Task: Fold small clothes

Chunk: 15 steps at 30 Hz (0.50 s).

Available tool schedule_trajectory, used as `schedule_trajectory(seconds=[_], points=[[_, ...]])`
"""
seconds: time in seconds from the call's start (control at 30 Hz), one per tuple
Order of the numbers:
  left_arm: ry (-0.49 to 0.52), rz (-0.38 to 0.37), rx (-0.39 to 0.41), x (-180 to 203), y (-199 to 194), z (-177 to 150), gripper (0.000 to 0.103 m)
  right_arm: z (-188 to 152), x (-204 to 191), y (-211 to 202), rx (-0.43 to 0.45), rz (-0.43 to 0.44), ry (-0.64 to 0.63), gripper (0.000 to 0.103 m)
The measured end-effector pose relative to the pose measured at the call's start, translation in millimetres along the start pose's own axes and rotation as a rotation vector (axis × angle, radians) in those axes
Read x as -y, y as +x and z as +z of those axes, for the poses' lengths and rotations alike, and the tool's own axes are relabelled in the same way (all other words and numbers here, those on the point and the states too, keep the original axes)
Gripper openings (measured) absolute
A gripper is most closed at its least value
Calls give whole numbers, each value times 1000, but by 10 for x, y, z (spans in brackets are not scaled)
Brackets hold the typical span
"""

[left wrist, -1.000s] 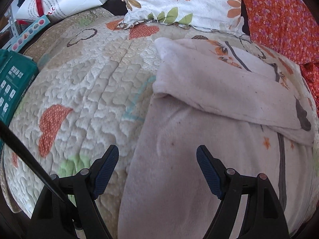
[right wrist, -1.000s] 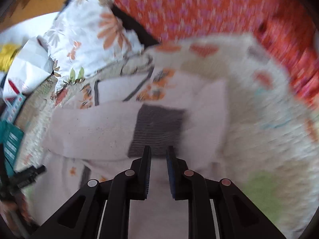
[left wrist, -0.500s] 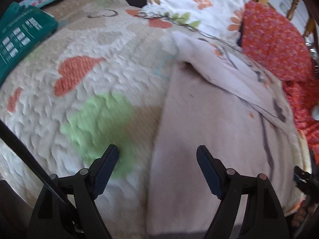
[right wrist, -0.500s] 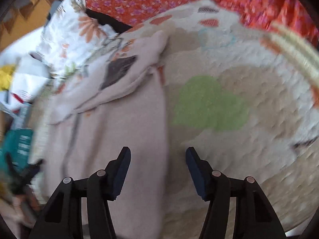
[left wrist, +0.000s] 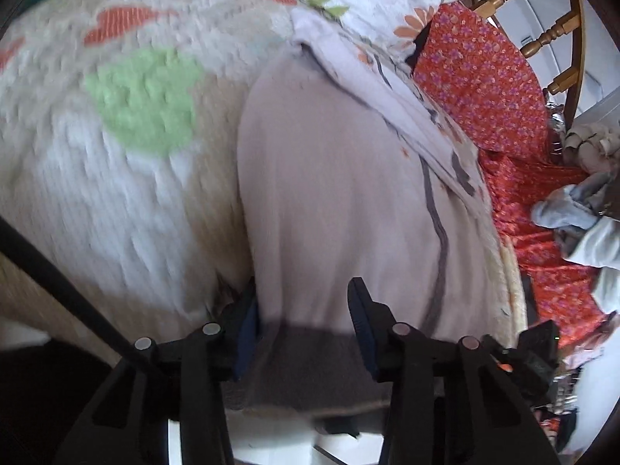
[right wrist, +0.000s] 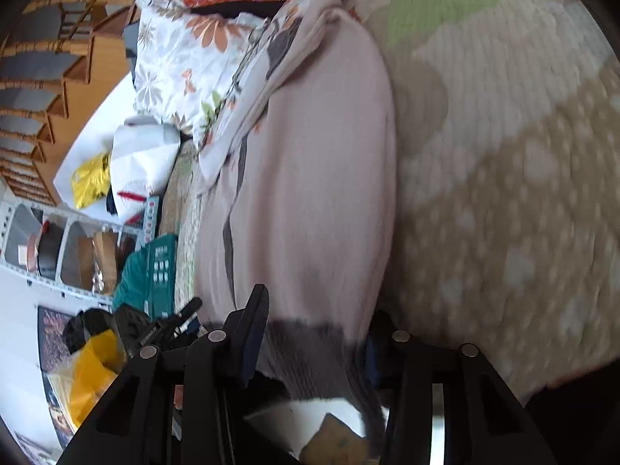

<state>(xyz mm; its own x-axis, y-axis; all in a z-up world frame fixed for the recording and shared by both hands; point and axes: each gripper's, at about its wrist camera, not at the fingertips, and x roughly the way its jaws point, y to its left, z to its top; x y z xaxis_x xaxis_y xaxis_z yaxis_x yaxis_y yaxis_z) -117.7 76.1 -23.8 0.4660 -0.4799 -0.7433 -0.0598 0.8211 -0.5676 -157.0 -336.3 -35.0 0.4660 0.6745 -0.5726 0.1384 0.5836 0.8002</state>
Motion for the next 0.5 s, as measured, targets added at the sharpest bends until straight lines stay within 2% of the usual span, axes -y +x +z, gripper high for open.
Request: schedule_trajectory(seconds=[0.17,0.27,0.33,0.37,0.4,0.5], points=[[46,40,-6,123,43,-185,43,-226,-122,73,-20,-51,-52,44],[31,57,-7,119,70,-176,42,-331,-208,164,-25,-104,-80,42],[26,123,-6,121,83,-159,10,-374,-252,221,-20,-165,-103,27],[16,127,-6,99,68,-147,10,-386,-272,239,-15,-211,-120,9],[-8,106,-3,52,27,-136,8,-386,-279,240,-11,-235,-127,5],[-18,99,43,31,-188,-156,7,-371,-305,93,33,-214,-120,5]])
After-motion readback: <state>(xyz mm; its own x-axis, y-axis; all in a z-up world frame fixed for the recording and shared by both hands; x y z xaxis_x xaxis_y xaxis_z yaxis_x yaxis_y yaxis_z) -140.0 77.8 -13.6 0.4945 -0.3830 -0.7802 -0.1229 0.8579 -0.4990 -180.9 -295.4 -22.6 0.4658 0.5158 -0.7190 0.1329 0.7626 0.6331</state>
